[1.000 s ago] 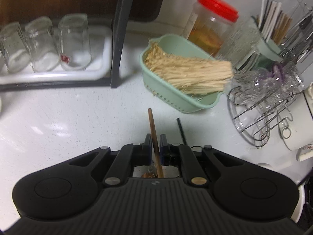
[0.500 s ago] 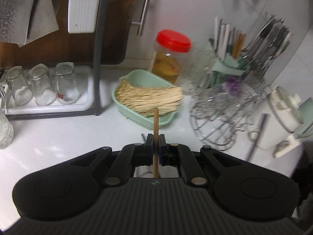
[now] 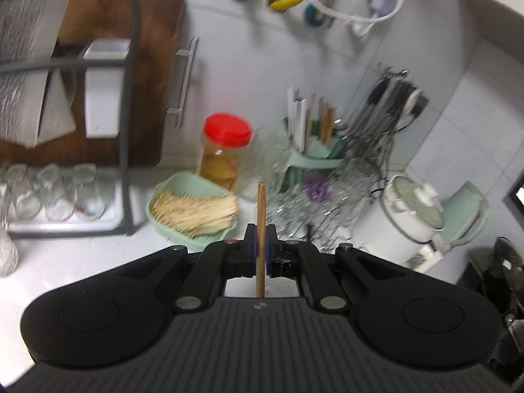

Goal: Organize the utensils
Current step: 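Lift the wooden chopstick upright and carry it over the white jar, then lower the wooden chopstick into the jar and open the left gripper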

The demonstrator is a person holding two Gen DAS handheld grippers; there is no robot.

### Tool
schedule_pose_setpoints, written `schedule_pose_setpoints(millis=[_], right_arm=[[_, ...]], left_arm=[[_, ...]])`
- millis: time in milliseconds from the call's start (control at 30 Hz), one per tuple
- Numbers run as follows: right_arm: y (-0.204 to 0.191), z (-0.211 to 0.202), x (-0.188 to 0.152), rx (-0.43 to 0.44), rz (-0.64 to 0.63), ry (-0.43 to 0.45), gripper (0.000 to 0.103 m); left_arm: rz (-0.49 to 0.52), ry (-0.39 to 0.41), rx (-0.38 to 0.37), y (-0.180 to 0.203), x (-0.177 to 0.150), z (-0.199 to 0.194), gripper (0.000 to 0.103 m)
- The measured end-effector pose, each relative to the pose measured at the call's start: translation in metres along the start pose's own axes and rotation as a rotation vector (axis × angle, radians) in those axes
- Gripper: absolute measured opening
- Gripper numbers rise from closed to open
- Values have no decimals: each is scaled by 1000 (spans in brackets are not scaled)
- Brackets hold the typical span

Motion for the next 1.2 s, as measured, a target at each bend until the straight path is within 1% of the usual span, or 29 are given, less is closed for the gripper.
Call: schedule_pose_setpoints(millis=[133,267,567,667,767,833,867,933,1000,1133,1200], right_arm=[[-1,2,2,1,-5,5,90],[-2,2,2,5,-7,5,90],[-4,2,2,11,-15,4,90],[-4,1,1,14,-15,5,90],[-5,0,1,15,-16,6,90],[-5,0,1,14,-16,5,90],[-5,0,1,15,-16,5,90],[-5,0,1,15,-17,7,90],[-5,-1,0,19,-19,9,90],[-5,-1,0,22,-20,13,90],[-5,-1,0,21,-20,14,90]], left_arm=[[45,41,-36,17,24,-21,5],[108,54,-56,34,37,-34,5],[130,117,-106,62,56,-52,5],[165,146,-112,75,61,-49,5],[178,136,-138,83,54,-33,5],[203,111,-122,86,45,-16,5],[212,94,-126,87,40,-8,5],[219,74,-126,87,32,4,5],[236,39,-112,87,24,15,5],[228,-92,-123,83,11,36,5],[232,-142,-125,81,7,41,5]])
Point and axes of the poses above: each gripper's, at about its wrist camera, not at the fingertips, and z roughly the way its jaws point, y to its right, x to its top, the point moved 5 cm from there along z, roughly the way its jaws point, and after that the axes turned 2 degrees about -y, right-handed, at the moved point
